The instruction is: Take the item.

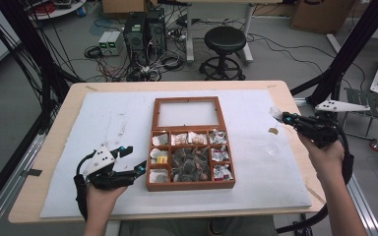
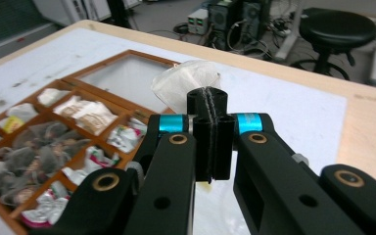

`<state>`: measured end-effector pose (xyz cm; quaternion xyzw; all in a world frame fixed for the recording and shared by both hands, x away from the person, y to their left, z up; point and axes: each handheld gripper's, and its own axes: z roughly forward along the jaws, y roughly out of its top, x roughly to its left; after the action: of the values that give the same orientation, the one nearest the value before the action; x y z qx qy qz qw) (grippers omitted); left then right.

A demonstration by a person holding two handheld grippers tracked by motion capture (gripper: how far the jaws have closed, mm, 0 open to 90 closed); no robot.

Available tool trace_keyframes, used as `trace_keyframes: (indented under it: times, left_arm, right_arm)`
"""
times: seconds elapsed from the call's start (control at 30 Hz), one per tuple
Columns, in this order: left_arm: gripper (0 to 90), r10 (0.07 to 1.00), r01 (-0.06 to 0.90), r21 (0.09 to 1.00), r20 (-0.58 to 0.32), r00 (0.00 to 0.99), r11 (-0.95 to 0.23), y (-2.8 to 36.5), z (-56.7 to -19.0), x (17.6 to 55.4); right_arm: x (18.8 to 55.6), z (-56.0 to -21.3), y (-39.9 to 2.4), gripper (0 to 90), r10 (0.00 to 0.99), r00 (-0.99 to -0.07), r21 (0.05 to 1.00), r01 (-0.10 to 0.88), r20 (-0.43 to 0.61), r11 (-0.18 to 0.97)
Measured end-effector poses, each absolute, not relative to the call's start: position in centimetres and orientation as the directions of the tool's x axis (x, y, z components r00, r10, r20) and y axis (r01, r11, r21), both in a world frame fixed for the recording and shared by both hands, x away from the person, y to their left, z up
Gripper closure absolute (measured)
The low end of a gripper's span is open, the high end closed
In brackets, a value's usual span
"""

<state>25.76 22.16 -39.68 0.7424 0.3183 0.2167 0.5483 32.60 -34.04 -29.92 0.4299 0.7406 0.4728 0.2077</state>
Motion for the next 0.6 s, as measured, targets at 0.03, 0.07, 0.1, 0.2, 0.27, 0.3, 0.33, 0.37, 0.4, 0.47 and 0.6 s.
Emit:
trace_keyframes:
  times: [0.03,0.07,0.1,0.2,0.27,0.3,0.33,0.37,0.4,0.47,0.6]
  left_arm:
    - [29.4,0.71,0.235,0.952,-0.027,0.703,-0.196,22.2,-39.7,25.8]
    - [29.4,0.711,0.236,0.952,-0.028,0.703,-0.195,22.1,-39.7,25.8]
    - [29.4,0.71,0.237,0.951,-0.027,0.704,-0.199,22.1,-39.8,25.8]
    - [29.4,0.71,0.238,0.951,-0.03,0.704,-0.197,22.0,-39.8,25.8]
    - [29.4,0.709,0.239,0.95,-0.029,0.705,-0.199,22.0,-39.9,25.9]
    - [29.4,0.711,0.239,0.951,-0.03,0.703,-0.196,22.0,-39.9,25.9]
    - [29.4,0.71,0.241,0.951,-0.032,0.703,-0.196,22.0,-39.9,25.9]
    - [29.4,0.71,0.243,0.95,-0.034,0.704,-0.196,21.9,-40.0,25.9]
    - [29.4,0.71,0.243,0.95,-0.034,0.704,-0.196,21.9,-40.0,25.9]
    - [29.4,0.704,0.24,0.951,-0.035,0.709,-0.195,21.8,-40.0,25.9]
    - [29.4,0.7,0.237,0.95,-0.027,0.714,-0.205,21.7,-40.1,25.9]
  right_arm:
    - [32.7,-30.1,-34.3,90.0,0.838,-0.536,0.876,0.448,0.103,0.179]
    - [32.7,-30.1,-34.3,90.0,0.838,-0.536,0.876,0.448,0.103,0.179]
    - [33.0,-30.6,-34.8,90.0,0.848,-0.519,0.87,0.46,0.102,0.177]
    - [33.2,-31.1,-35.5,90.0,0.861,-0.498,0.864,0.474,0.102,0.172]
    - [33.3,-31.4,-35.9,90.0,0.868,-0.486,0.861,0.481,0.103,0.167]
    - [33.3,-31.5,-36.0,90.0,0.872,-0.479,0.859,0.484,0.098,0.169]
    - [33.4,-31.7,-36.2,90.0,0.875,-0.475,0.856,0.487,0.094,0.172]
    - [33.4,-31.8,-36.3,90.0,0.878,-0.469,0.855,0.49,0.093,0.171]
    - [33.4,-31.8,-36.3,90.0,0.878,-0.469,0.855,0.49,0.093,0.171]
    - [33.5,-32.3,-36.7,90.0,0.888,-0.451,0.849,0.5,0.085,0.173]
    - [33.6,-33.1,-37.0,90.0,0.895,-0.436,0.837,0.52,0.091,0.168]
